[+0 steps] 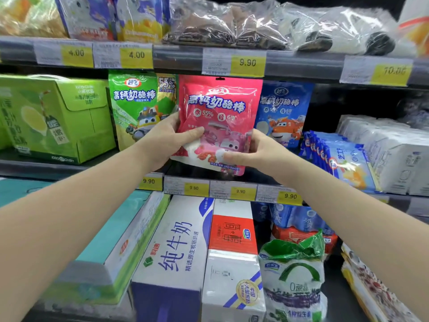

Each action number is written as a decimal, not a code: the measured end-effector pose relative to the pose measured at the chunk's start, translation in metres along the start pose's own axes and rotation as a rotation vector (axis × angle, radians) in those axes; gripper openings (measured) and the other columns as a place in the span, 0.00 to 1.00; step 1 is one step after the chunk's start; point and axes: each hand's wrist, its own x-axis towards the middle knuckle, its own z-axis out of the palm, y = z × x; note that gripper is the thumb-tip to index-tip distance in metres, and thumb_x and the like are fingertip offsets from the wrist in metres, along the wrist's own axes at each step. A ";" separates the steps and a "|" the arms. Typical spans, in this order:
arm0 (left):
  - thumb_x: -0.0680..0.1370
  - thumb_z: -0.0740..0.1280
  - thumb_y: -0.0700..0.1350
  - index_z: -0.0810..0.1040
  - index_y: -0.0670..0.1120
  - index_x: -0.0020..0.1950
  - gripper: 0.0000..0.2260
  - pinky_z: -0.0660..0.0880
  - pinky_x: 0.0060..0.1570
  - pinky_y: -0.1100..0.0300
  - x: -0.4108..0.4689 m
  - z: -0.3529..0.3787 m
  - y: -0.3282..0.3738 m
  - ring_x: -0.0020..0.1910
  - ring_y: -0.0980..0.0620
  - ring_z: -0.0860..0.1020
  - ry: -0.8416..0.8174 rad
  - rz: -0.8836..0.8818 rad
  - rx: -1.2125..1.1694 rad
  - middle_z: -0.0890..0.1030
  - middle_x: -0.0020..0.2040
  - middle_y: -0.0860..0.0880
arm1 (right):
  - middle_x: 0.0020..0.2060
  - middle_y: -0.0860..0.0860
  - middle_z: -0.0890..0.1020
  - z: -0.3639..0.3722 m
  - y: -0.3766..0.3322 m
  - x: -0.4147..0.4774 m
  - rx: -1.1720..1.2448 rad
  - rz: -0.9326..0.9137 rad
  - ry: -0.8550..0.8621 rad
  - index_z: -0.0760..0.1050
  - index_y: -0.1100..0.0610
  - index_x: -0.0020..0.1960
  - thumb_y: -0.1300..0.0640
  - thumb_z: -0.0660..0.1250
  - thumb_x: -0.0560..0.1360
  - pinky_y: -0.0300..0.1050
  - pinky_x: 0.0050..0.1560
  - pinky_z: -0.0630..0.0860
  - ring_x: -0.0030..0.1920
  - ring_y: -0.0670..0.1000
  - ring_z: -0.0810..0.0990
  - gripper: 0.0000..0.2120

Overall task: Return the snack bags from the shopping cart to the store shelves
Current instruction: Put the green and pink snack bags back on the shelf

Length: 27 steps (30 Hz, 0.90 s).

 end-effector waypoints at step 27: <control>0.77 0.72 0.38 0.46 0.54 0.82 0.44 0.67 0.70 0.48 0.022 0.033 -0.055 0.76 0.41 0.61 0.328 0.215 0.976 0.45 0.82 0.44 | 0.61 0.48 0.80 0.024 0.020 0.040 -0.205 0.101 0.343 0.71 0.52 0.67 0.47 0.80 0.69 0.43 0.58 0.72 0.61 0.50 0.79 0.32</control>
